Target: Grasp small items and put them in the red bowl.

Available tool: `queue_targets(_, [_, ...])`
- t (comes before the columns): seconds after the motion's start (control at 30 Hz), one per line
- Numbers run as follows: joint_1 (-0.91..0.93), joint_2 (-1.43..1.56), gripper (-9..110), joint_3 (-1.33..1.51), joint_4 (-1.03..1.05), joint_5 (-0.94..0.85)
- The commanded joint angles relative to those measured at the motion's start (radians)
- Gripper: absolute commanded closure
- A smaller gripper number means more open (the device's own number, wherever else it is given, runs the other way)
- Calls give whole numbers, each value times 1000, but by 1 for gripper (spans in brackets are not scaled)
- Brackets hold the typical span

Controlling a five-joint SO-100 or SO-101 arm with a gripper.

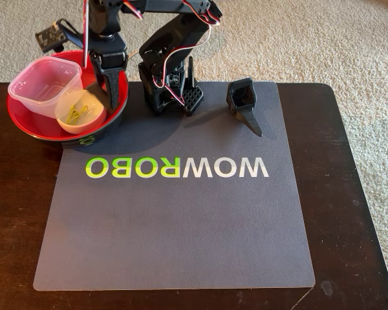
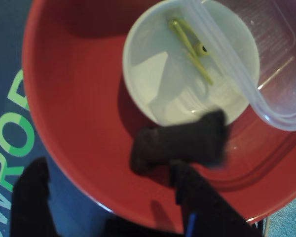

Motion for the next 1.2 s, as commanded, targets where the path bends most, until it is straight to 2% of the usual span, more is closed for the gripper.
queue_targets(0.0, [-123, -35, 66, -95, 48, 21])
queue_targets(0.23, [-759, -232, 64, -367, 49, -109])
queue_targets(0.37, [-1046, -402, 61, -485, 51, -126])
queue_targets(0.5, [-1316, -445, 58, -394, 49, -67])
queue_targets(0.7, [-1690, -454, 57, -183, 43, -91])
queue_targets(0.87, [-1881, -430, 56, 41, -57, -92])
queue_targets(1.17, [-2049, -568, 56, 149, -319, -218])
